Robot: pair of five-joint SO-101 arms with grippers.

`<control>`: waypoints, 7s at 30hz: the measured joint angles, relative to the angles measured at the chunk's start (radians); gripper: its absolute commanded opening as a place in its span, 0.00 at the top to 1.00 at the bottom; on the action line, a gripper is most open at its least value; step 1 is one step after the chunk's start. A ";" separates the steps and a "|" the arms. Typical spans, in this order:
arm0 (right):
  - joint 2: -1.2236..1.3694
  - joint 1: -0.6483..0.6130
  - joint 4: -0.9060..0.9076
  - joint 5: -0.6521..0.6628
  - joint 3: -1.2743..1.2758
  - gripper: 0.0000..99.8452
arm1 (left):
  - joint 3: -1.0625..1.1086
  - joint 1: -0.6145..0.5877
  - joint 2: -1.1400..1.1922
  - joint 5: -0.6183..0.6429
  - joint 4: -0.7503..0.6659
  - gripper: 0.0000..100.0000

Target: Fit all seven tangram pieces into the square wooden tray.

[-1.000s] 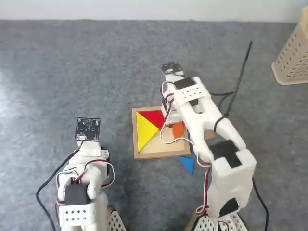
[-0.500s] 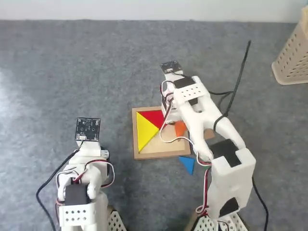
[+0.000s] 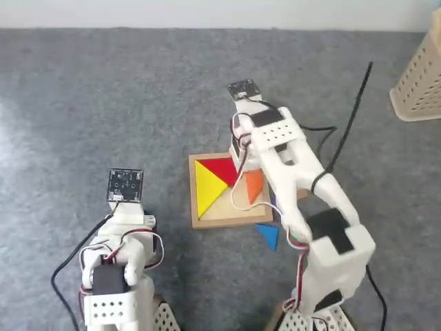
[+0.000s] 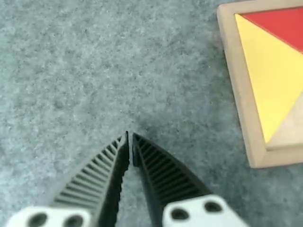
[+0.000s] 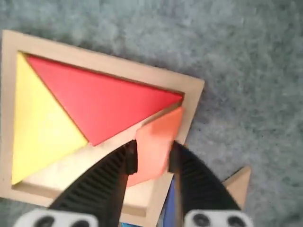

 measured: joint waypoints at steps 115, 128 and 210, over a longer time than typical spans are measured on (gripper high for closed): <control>-0.204 0.305 -0.080 0.118 0.371 0.88 | 0.000 0.000 0.000 0.000 0.000 0.99; -0.098 0.334 -0.143 0.107 0.367 0.87 | 0.000 0.000 0.000 0.000 0.000 0.99; 0.095 -0.112 -0.038 -0.040 0.017 0.94 | 0.000 0.002 0.000 0.000 0.000 0.99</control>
